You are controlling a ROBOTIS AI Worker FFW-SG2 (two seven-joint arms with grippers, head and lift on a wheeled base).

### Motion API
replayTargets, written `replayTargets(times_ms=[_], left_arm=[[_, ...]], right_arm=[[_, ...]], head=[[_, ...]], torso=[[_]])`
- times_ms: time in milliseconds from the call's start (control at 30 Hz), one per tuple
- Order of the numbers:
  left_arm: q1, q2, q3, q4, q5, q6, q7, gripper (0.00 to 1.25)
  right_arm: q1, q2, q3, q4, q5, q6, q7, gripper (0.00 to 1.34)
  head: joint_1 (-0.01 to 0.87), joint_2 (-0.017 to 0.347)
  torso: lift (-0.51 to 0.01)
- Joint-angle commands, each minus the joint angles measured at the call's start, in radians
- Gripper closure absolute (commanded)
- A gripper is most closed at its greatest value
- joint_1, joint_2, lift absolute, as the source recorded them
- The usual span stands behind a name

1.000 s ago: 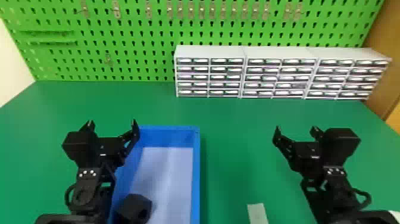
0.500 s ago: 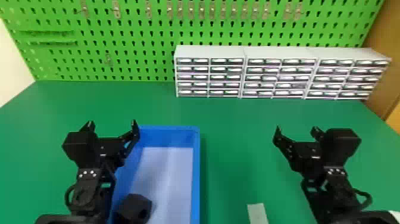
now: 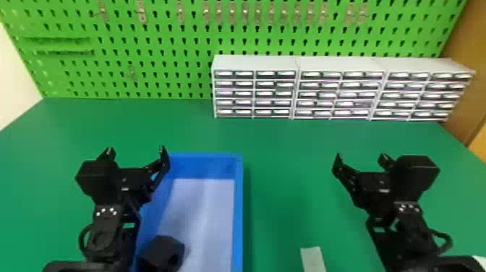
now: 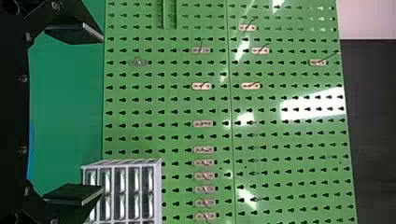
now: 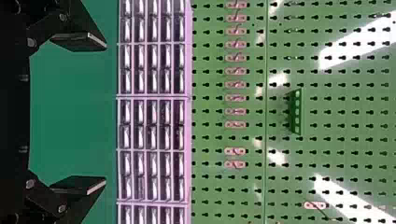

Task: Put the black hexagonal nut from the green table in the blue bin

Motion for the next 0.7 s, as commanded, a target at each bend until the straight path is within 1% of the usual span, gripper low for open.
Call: replayTargets(times_ms=[0, 667], left_arm=[[0.0, -0.003, 0.0, 0.0, 0.0, 0.0, 0.0, 0.15], [-0.001, -0.003, 0.002, 0.0, 0.0, 0.0, 0.0, 0.15]], right_arm=[[0.0, 0.0, -0.001, 0.0, -0.001, 0.0, 0.0, 0.27], [0.005, -0.003, 0.006, 0.0, -0.003, 0.005, 0.0, 0.27]], head=[[0.657, 0.057], [0.657, 0.057]], torso=[[-0.095], [-0.095]])
